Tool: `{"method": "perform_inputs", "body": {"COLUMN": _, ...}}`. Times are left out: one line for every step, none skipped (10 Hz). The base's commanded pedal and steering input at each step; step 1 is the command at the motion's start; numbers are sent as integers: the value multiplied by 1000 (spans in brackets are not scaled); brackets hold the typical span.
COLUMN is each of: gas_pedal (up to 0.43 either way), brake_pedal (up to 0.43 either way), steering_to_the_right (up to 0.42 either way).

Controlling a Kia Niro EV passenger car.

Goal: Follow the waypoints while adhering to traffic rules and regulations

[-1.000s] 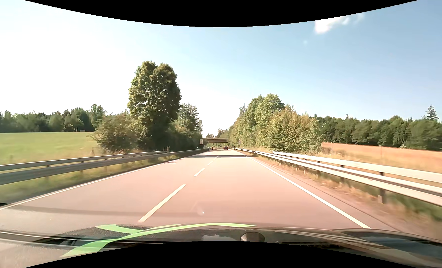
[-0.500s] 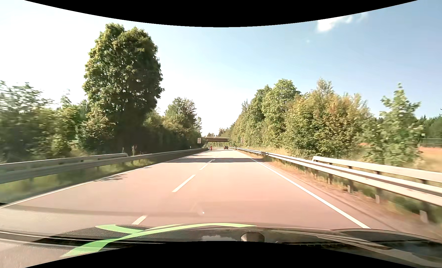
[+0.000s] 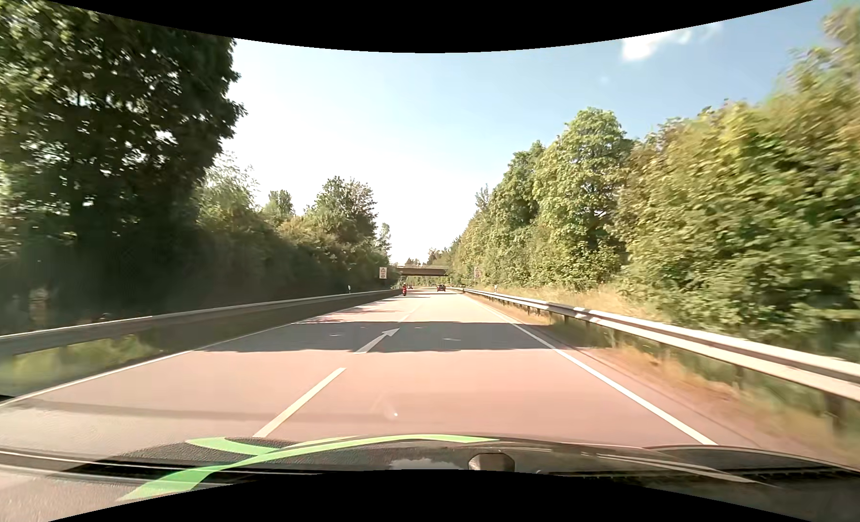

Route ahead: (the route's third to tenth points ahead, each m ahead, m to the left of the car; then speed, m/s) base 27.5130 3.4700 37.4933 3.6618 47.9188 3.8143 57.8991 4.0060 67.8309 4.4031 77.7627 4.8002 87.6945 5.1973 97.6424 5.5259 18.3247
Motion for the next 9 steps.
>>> {"method": "perform_inputs", "body": {"gas_pedal": 0, "brake_pedal": 0, "steering_to_the_right": -5}}
{"method": "perform_inputs", "body": {"gas_pedal": 0, "brake_pedal": 0, "steering_to_the_right": -5}}
{"method": "perform_inputs", "body": {"gas_pedal": 0, "brake_pedal": 0, "steering_to_the_right": -5}}
{"method": "perform_inputs", "body": {"gas_pedal": 0, "brake_pedal": 0, "steering_to_the_right": -5}}
{"method": "perform_inputs", "body": {"gas_pedal": 0, "brake_pedal": 0, "steering_to_the_right": -5}}
{"method": "perform_inputs", "body": {"gas_pedal": 0, "brake_pedal": 0, "steering_to_the_right": -5}}
{"method": "perform_inputs", "body": {"gas_pedal": 0, "brake_pedal": 0, "steering_to_the_right": -5}}
{"method": "perform_inputs", "body": {"gas_pedal": 0, "brake_pedal": 0, "steering_to_the_right": -5}}
{"method": "perform_inputs", "body": {"gas_pedal": 0, "brake_pedal": 0, "steering_to_the_right": -5}}
